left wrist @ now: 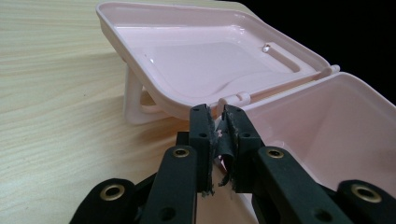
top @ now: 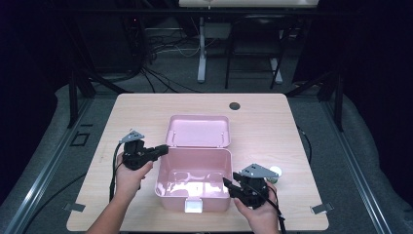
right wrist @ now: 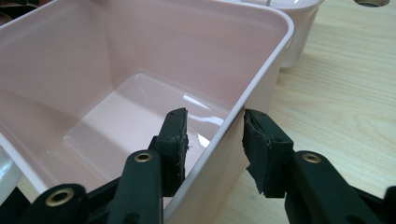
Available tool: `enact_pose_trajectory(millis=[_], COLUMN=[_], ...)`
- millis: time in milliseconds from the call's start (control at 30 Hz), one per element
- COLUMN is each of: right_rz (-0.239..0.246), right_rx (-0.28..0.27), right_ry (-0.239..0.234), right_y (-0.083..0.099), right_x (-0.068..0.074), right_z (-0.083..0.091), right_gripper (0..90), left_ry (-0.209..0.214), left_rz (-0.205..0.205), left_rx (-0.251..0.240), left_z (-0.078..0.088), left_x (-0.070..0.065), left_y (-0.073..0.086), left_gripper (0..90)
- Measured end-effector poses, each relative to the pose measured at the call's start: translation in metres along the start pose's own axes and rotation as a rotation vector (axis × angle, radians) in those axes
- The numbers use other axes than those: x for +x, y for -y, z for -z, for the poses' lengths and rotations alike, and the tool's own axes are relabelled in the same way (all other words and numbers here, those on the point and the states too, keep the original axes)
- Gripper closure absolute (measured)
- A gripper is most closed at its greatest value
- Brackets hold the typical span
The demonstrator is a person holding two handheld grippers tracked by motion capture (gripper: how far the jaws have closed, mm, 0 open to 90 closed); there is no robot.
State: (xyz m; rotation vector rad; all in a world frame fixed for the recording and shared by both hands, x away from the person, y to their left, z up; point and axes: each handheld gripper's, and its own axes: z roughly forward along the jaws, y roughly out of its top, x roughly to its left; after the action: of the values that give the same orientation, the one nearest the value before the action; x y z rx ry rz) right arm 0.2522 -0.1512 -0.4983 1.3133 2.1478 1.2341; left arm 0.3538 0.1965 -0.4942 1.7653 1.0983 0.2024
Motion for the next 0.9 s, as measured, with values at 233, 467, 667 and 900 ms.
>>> enact_pose_trajectory(millis=[233, 467, 667, 900], right_rz=[-0.005, -0.015, -0.053, -0.048], right_rx=[0.018, 0.02, 0.015, -0.003], right_ry=[-0.014, -0.021, -0.053, -0.053], right_y=[0.0, -0.001, -0.001, -0.004], right_x=[-0.002, -0.003, -0.008, -0.006], right_z=[-0.001, -0.002, -0.003, 0.002], right_gripper=[59.6, 59.0, 58.2, 57.3], left_ry=[0.003, 0.013, 0.023, 0.034], left_rz=[0.001, 0.001, 0.004, 0.011], left_rx=[0.004, 0.005, 0.002, -0.027], left_z=[0.002, 0.004, 0.007, 0.019], left_x=[-0.001, 0.0, 0.001, -0.001], left_y=[0.001, 0.001, 0.003, 0.002], left_gripper=[81.8, 79.4, 78.3, 73.2])
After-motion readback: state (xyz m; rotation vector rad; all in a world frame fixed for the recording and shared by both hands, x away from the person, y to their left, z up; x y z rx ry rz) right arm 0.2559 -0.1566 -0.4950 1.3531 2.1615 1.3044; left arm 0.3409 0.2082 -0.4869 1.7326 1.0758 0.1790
